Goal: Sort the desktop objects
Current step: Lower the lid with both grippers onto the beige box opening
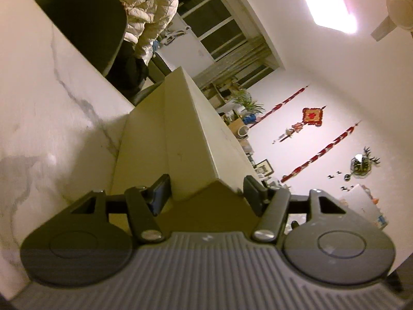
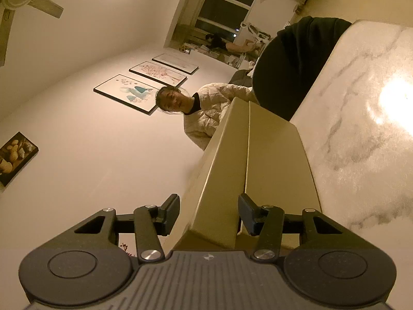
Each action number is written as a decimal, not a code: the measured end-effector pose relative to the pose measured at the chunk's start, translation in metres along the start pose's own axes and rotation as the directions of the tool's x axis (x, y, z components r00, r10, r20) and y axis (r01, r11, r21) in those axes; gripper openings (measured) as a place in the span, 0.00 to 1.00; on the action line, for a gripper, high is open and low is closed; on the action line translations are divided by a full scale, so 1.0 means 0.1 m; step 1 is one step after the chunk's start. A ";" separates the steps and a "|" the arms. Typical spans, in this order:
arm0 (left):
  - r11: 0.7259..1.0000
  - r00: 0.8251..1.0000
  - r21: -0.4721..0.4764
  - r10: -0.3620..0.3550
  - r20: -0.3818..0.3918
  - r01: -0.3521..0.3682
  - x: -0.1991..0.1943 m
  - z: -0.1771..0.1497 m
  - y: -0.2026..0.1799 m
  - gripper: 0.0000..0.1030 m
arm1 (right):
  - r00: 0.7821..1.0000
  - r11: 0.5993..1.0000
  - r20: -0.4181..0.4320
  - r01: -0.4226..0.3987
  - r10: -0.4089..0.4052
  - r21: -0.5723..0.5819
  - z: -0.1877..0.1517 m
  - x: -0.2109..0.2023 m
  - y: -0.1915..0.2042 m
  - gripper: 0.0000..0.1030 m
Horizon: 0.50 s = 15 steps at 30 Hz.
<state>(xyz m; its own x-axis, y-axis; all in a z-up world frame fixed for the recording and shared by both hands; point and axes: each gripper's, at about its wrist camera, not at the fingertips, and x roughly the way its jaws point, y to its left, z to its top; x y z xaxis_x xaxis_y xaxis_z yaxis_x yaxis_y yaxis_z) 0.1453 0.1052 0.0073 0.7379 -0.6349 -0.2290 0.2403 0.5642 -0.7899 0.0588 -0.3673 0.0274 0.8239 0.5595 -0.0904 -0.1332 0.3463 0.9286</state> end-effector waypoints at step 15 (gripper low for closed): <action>0.992 0.992 0.046 0.119 0.043 -0.121 0.07 0.00 -0.14 0.62 | 0.999 1.000 0.030 0.017 -0.018 0.022 -0.06 0.04 -0.02 0.54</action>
<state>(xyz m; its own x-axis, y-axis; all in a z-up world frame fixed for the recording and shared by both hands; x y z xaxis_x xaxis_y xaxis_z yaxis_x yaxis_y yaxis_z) 0.1471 0.0926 0.0170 0.7879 -0.5396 -0.2966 0.1777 0.6604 -0.7296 0.0588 -0.3612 0.0227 0.8424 0.5302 -0.0961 -0.1067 0.3389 0.9348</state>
